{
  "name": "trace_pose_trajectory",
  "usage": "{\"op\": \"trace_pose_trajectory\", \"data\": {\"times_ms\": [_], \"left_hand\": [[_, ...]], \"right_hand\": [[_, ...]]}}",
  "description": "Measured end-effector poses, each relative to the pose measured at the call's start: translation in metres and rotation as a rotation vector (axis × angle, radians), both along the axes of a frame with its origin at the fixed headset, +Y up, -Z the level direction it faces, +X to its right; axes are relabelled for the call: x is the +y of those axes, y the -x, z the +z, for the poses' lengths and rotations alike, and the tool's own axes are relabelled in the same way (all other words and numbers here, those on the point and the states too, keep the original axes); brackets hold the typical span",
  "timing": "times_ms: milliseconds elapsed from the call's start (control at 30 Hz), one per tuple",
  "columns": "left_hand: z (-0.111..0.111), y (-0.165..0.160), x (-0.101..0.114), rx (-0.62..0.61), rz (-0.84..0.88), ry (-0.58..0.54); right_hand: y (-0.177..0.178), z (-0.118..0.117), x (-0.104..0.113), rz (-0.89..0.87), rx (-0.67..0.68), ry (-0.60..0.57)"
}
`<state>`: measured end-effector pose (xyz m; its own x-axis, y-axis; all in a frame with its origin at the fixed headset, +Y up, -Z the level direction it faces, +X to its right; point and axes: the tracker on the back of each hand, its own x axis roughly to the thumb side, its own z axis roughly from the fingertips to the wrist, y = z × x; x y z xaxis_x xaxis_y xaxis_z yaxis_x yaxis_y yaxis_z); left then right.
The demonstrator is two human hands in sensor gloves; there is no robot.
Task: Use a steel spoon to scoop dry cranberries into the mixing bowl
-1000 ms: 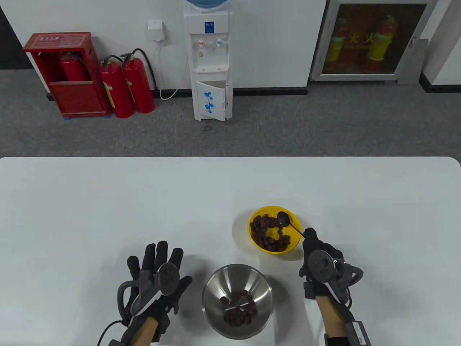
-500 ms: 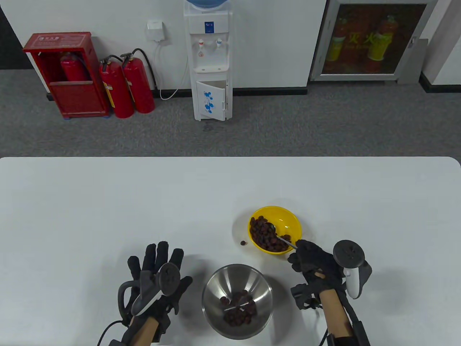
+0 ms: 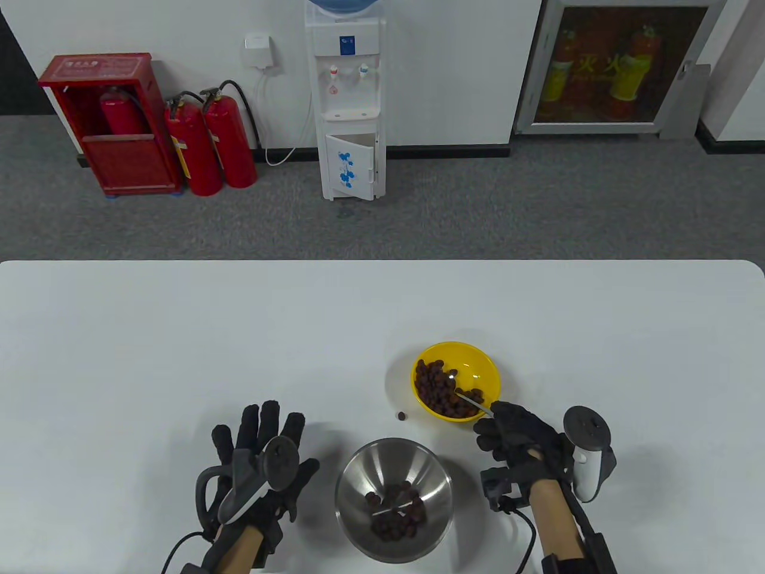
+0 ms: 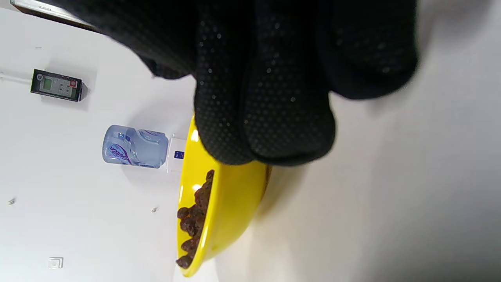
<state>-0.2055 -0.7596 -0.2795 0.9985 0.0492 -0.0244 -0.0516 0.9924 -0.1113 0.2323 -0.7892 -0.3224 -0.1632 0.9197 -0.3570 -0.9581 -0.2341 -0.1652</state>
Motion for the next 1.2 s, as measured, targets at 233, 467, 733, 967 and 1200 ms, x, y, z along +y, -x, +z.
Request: {"op": "trace_pose_trajectory", "data": {"times_ms": [233,467,733,967,1200], "left_hand": [[0.0,0.0,0.0,0.001,0.0,0.001],[0.0,0.001,0.0,0.002,0.003,-0.001],[0.0,0.0,0.0,-0.001,0.004,-0.002],[0.0,0.0,0.0,-0.001,0.003,0.0],[0.0,0.0,0.0,-0.001,0.004,0.002]], "right_hand": [[-0.004,0.0,-0.005,-0.059,-0.015,0.0],[-0.008,0.002,-0.003,-0.077,-0.024,-0.027],[-0.013,0.007,0.006,-0.08,-0.061,-0.084],[-0.019,0.011,0.014,-0.041,-0.081,-0.118],[-0.021,0.017,0.025,-0.05,-0.088,-0.161]]}}
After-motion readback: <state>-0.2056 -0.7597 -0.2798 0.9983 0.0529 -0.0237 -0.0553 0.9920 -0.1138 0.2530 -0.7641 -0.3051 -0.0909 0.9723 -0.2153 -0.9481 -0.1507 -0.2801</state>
